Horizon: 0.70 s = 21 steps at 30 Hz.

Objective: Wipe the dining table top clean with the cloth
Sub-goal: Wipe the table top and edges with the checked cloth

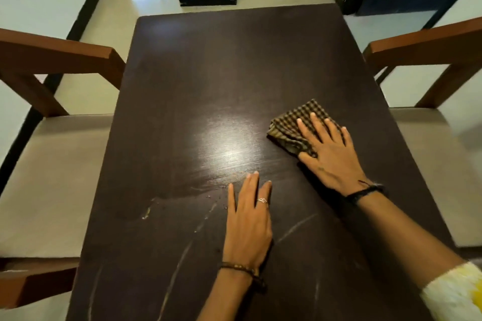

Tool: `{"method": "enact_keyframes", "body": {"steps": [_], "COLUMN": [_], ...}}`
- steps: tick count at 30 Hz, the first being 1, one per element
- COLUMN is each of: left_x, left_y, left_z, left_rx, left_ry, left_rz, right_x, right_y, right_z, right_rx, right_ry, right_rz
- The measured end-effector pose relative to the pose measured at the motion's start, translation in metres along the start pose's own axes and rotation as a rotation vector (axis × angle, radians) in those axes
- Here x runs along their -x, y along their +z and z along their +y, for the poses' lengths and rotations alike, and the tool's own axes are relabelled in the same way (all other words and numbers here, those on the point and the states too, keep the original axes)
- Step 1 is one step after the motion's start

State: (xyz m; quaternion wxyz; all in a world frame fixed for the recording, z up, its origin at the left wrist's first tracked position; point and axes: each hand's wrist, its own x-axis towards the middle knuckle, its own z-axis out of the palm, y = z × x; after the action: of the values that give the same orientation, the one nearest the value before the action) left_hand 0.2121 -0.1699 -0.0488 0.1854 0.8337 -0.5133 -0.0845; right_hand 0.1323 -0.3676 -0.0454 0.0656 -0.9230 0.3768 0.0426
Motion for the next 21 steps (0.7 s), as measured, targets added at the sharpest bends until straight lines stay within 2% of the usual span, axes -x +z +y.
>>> {"method": "enact_keyframes", "body": {"steps": [4,8,11,14,16,21], "left_x": [-0.002,-0.001,0.001,0.000,0.001,-0.002], "left_y": [0.005,0.008,0.008,0.009,0.010,0.012], "left_z": [0.009,0.010,0.012,0.013,0.012,0.012], "left_rx": [-0.037,-0.009,0.006,0.012,0.016,0.050], "left_ry": [-0.064,-0.074,-0.076,-0.075,-0.065,-0.059], "left_rz": [-0.018,0.008,0.025,0.030,0.041,0.072], "right_x": [-0.006,-0.024,-0.031,-0.031,-0.029,-0.018], "right_y": [0.003,0.007,0.008,0.008,0.007,-0.001], "right_z": [-0.043,-0.092,-0.103,-0.072,-0.043,0.041], "right_rx": [-0.030,-0.108,-0.094,-0.068,-0.065,-0.108], "right_ry": [0.031,-0.182,-0.327,-0.430,-0.432,-0.255], "right_rz": [-0.011,-0.071,-0.079,-0.043,-0.022,0.017]}}
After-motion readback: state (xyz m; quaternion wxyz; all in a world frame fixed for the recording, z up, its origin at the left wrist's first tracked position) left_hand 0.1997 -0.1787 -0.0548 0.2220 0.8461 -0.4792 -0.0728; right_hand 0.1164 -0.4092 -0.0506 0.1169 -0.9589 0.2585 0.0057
